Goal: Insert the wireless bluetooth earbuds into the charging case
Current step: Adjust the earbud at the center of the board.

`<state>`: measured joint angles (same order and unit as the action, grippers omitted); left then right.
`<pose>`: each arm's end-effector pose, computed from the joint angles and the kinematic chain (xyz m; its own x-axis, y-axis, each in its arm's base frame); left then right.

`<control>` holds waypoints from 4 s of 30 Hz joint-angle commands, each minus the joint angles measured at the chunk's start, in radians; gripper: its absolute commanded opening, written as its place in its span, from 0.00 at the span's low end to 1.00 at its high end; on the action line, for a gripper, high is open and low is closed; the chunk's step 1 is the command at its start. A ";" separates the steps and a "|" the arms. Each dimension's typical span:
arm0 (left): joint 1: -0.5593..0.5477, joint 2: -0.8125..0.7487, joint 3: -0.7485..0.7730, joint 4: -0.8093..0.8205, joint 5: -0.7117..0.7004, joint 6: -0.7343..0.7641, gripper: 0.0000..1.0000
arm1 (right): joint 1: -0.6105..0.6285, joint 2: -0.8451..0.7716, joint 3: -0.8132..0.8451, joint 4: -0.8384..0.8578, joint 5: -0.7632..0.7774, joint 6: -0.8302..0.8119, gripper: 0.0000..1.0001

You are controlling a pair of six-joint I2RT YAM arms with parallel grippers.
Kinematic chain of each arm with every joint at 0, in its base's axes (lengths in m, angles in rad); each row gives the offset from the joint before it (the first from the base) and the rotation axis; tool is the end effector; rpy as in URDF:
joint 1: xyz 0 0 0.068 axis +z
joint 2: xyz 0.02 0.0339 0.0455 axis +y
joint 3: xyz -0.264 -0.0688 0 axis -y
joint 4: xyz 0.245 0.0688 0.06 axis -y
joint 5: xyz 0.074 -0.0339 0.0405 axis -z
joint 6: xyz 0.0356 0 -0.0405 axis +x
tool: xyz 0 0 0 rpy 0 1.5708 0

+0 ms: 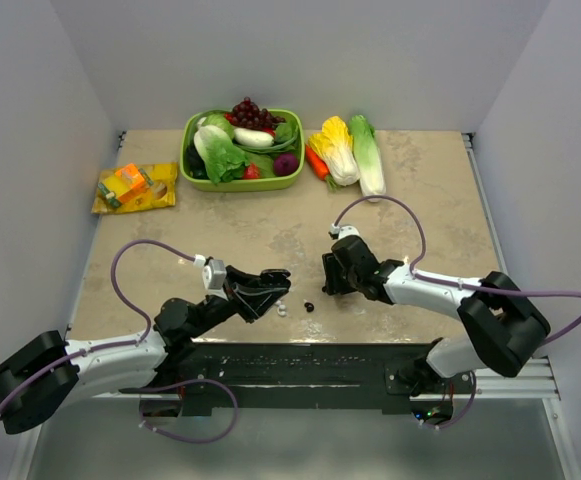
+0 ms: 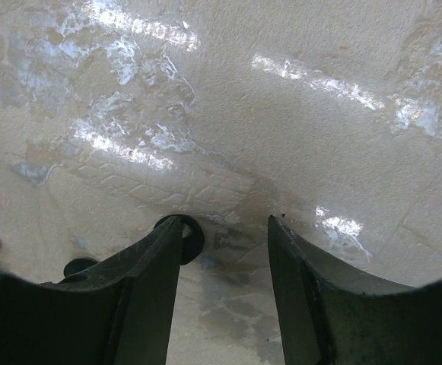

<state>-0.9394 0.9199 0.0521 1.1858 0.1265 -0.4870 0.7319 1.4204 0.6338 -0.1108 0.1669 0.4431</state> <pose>0.0956 -0.1383 0.2096 -0.2447 -0.4518 -0.8579 0.8565 0.3139 -0.4097 0.2003 0.1720 0.1582 -0.7749 -0.1278 -0.6191 -0.2764 0.9493 0.1501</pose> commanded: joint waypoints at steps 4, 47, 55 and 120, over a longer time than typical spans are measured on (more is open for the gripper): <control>-0.007 0.002 -0.077 0.064 0.007 0.014 0.00 | 0.001 0.017 0.038 0.030 -0.010 -0.026 0.51; -0.007 0.005 -0.101 0.092 0.019 -0.005 0.00 | 0.064 -0.003 -0.022 0.048 -0.125 0.098 0.00; -0.007 0.013 -0.103 0.100 0.024 -0.012 0.00 | 0.064 -0.052 -0.031 0.031 -0.107 0.117 0.27; -0.009 -0.079 -0.129 0.046 0.010 -0.016 0.00 | 0.093 0.009 -0.060 0.025 -0.046 0.249 0.01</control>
<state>-0.9440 0.8600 0.0521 1.1854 0.1482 -0.4976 0.8192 1.3983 0.5858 -0.0994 0.1364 0.6746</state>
